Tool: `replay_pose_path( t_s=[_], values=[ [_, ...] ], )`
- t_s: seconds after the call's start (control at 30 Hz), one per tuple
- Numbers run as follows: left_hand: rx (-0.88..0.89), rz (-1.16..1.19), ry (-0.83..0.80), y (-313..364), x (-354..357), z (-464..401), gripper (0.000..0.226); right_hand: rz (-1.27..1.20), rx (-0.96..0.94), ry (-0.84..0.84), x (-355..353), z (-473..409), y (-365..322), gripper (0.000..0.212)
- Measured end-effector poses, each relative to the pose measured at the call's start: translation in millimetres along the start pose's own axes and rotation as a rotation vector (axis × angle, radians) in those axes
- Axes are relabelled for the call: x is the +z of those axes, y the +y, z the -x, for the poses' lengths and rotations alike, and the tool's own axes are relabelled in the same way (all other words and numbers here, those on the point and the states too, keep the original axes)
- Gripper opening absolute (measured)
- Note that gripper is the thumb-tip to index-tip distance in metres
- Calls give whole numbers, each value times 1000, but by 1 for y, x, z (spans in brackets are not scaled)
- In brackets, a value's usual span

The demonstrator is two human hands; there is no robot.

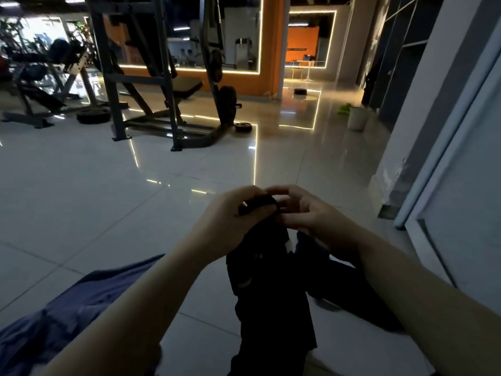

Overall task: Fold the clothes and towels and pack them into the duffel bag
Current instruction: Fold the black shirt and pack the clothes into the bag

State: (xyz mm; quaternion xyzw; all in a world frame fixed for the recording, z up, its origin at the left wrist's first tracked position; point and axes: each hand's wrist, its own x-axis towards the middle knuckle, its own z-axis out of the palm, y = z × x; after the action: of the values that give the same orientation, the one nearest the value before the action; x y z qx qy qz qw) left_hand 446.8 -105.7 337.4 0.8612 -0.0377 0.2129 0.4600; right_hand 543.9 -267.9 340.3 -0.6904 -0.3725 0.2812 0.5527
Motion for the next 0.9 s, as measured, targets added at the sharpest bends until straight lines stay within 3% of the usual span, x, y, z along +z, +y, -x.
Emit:
replay_pose_path(
  t_s=[0.07,0.23,0.4,0.5,0.63,0.83,0.9],
  values=[
    [-3,-51,-34,-5,-2,-5,16,-12,28,3,1,-9,7,26],
    [13,-115,65,-24,-17,-10,19,22,81,-117,6,-31,14,38],
    [10,-168,153,-48,-41,-11,9,121,126,-246,10,-50,14,26],
    [43,-221,215,-57,-49,-9,19,142,140,-270,13,-55,14,26],
    [52,-266,292,-63,-62,-5,21,186,151,-239,14,-66,19,50],
    [-25,-135,441,-66,-83,1,17,335,236,-227,13,-70,32,13],
    [-55,-156,470,-69,-87,2,25,381,256,-207,12,-71,33,9]
  ],
)
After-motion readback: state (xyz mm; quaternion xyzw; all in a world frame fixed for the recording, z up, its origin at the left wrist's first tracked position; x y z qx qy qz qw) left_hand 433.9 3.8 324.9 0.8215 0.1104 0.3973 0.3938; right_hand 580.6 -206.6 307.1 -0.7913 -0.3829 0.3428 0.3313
